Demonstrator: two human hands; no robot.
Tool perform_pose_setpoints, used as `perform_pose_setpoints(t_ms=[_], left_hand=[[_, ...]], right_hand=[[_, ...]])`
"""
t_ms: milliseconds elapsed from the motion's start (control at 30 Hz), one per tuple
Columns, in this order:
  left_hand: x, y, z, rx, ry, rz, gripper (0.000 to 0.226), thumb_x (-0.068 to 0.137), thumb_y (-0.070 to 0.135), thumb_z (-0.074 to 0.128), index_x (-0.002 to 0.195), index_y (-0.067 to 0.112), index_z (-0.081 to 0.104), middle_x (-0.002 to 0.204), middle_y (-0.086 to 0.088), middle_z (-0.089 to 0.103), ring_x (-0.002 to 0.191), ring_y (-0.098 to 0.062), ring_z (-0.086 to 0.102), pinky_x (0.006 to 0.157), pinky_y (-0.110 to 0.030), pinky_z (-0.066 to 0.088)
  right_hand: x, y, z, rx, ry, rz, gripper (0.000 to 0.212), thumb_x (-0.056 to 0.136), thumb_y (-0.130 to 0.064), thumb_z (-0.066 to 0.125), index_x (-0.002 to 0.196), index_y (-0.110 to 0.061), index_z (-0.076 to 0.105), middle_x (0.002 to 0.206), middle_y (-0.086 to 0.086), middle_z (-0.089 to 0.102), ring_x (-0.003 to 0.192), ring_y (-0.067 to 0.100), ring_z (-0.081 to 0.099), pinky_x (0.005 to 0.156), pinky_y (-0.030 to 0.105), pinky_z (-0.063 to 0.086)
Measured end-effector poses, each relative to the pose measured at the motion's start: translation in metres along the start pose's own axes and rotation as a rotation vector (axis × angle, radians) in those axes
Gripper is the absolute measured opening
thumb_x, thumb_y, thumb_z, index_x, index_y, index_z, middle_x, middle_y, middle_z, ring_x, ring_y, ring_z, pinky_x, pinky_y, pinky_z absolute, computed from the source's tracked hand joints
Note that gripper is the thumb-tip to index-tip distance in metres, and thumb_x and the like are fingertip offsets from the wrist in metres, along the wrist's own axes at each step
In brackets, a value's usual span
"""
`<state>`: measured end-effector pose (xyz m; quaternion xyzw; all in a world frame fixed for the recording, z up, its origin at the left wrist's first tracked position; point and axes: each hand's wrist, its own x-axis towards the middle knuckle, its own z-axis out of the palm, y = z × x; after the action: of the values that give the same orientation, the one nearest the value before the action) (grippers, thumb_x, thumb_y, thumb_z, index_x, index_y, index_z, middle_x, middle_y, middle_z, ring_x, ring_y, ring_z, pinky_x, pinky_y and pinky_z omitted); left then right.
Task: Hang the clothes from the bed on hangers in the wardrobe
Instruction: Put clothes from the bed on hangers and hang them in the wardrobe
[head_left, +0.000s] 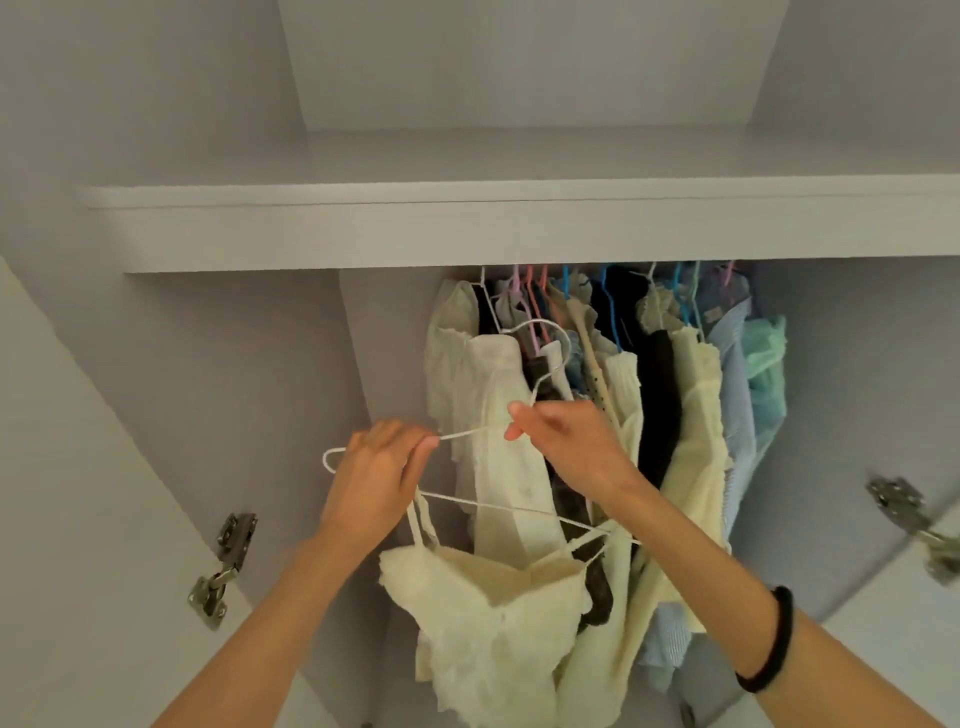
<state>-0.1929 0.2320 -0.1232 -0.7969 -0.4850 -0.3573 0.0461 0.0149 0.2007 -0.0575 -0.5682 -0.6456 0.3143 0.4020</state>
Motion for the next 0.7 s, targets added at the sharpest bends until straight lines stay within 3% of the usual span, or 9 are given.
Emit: perform_pose_setpoints(t_ms=[133, 267, 367, 433, 500, 600, 700], left_hand=[[-0.005, 0.053, 0.018, -0.189, -0.037, 0.194, 0.05, 0.098, 0.044, 0.029, 0.083, 0.01, 0.062, 0.079, 0.002, 0.053, 0.069, -0.009, 0.046, 0.06, -0.018, 0.038], [-0.012, 0.127, 0.035, -0.357, -0.015, 0.348, 0.05, 0.099, 0.041, 0.029, 0.082, 0.009, 0.064, 0.074, 0.0, 0.056, 0.066, -0.007, 0.046, 0.06, -0.015, 0.035], [-0.026, 0.191, 0.04, -0.476, -0.037, 0.448, 0.046, 0.099, 0.038, 0.033, 0.082, 0.01, 0.065, 0.074, 0.0, 0.058, 0.065, -0.009, 0.048, 0.058, -0.016, 0.036], [-0.036, 0.227, 0.042, -0.57, -0.056, 0.517, 0.035, 0.096, 0.032, 0.041, 0.083, 0.01, 0.066, 0.074, -0.001, 0.058, 0.067, -0.01, 0.048, 0.058, -0.018, 0.036], [-0.045, 0.263, 0.042, -0.674, -0.059, 0.584, 0.035, 0.095, 0.032, 0.042, 0.083, 0.01, 0.066, 0.073, -0.002, 0.059, 0.069, -0.011, 0.048, 0.057, -0.022, 0.038], [-0.06, 0.324, 0.035, -0.793, -0.074, 0.654, 0.048, 0.098, 0.041, 0.034, 0.078, 0.011, 0.065, 0.068, 0.004, 0.052, 0.063, -0.01, 0.042, 0.051, -0.023, 0.035], [-0.085, 0.391, 0.028, -0.893, -0.145, 0.697, 0.038, 0.094, 0.036, 0.041, 0.076, 0.011, 0.063, 0.067, 0.008, 0.048, 0.061, -0.01, 0.039, 0.049, -0.021, 0.032]], right_hand=[[-0.062, 0.01, -0.043, 0.005, 0.214, 0.042, 0.033, 0.093, -0.029, 0.053, 0.075, -0.008, 0.071, 0.036, -0.012, 0.039, 0.04, 0.0, 0.04, 0.051, 0.01, 0.032], [-0.139, 0.018, -0.088, -0.038, 0.429, 0.12, 0.03, 0.09, -0.032, 0.056, 0.066, -0.02, 0.069, 0.05, 0.006, 0.033, 0.044, 0.008, 0.027, 0.047, 0.013, 0.027], [-0.202, 0.018, -0.119, -0.123, 0.612, 0.185, 0.03, 0.09, -0.031, 0.057, 0.063, -0.022, 0.067, 0.047, -0.001, 0.036, 0.045, 0.007, 0.03, 0.049, 0.015, 0.028], [-0.245, 0.016, -0.135, -0.207, 0.73, 0.23, 0.036, 0.09, -0.032, 0.056, 0.067, -0.009, 0.069, 0.045, -0.005, 0.037, 0.047, 0.006, 0.034, 0.051, 0.014, 0.029], [-0.289, 0.016, -0.146, -0.313, 0.842, 0.253, 0.044, 0.09, -0.038, 0.054, 0.072, 0.0, 0.067, 0.049, 0.005, 0.037, 0.05, 0.009, 0.032, 0.051, 0.019, 0.029], [-0.36, 0.015, -0.156, -0.574, 1.041, 0.266, 0.058, 0.088, -0.056, 0.048, 0.069, -0.004, 0.066, 0.052, 0.01, 0.048, 0.05, 0.023, 0.036, 0.053, 0.03, 0.035], [-0.437, 0.014, -0.174, -0.765, 1.211, 0.349, 0.063, 0.084, -0.062, 0.038, 0.065, -0.009, 0.066, 0.049, 0.004, 0.052, 0.046, 0.024, 0.045, 0.048, 0.034, 0.041]])
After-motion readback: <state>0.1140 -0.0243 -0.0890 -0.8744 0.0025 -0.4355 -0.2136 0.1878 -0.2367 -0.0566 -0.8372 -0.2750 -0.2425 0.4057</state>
